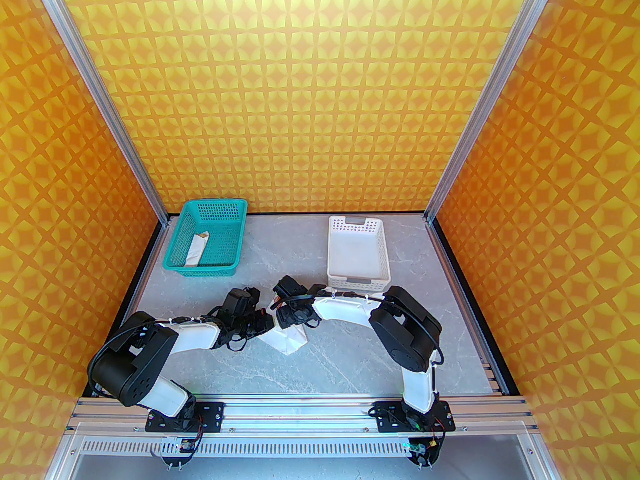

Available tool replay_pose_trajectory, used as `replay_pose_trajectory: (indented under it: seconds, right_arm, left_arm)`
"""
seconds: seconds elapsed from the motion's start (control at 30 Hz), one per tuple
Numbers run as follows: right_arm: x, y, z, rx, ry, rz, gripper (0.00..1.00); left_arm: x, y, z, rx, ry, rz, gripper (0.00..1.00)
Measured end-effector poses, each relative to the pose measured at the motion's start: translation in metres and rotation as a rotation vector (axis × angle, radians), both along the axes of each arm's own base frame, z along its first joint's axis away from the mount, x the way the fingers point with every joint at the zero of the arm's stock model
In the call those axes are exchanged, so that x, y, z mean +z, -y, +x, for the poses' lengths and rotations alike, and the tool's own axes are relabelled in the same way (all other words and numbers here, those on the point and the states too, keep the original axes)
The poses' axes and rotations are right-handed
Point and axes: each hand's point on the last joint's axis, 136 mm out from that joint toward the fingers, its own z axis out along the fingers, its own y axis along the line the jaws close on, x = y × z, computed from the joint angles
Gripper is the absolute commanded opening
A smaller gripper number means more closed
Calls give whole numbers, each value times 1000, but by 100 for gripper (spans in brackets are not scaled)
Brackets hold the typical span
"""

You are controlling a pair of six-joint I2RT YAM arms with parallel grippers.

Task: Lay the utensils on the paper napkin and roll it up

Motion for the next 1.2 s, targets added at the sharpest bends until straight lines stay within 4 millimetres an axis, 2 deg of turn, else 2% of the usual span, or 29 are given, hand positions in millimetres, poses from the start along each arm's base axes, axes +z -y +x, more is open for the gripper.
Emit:
replay_pose_trajectory:
  seconds: [0.53, 0.73, 0.87, 1.2]
  right_arm:
    - [5, 4, 4, 11, 5, 3, 67]
    - [26, 6, 6, 6, 10, 61, 72]
    - [36, 4, -1, 20, 1, 108, 73]
    - [6, 13, -28, 26, -99, 85, 73]
  left_arm:
    - [0, 0, 1, 0, 0, 1, 0]
    - [0, 0, 0, 0, -8, 6, 0]
    - [0, 0, 0, -2, -8, 7, 0]
    - [0, 0, 1, -2, -9, 8, 0]
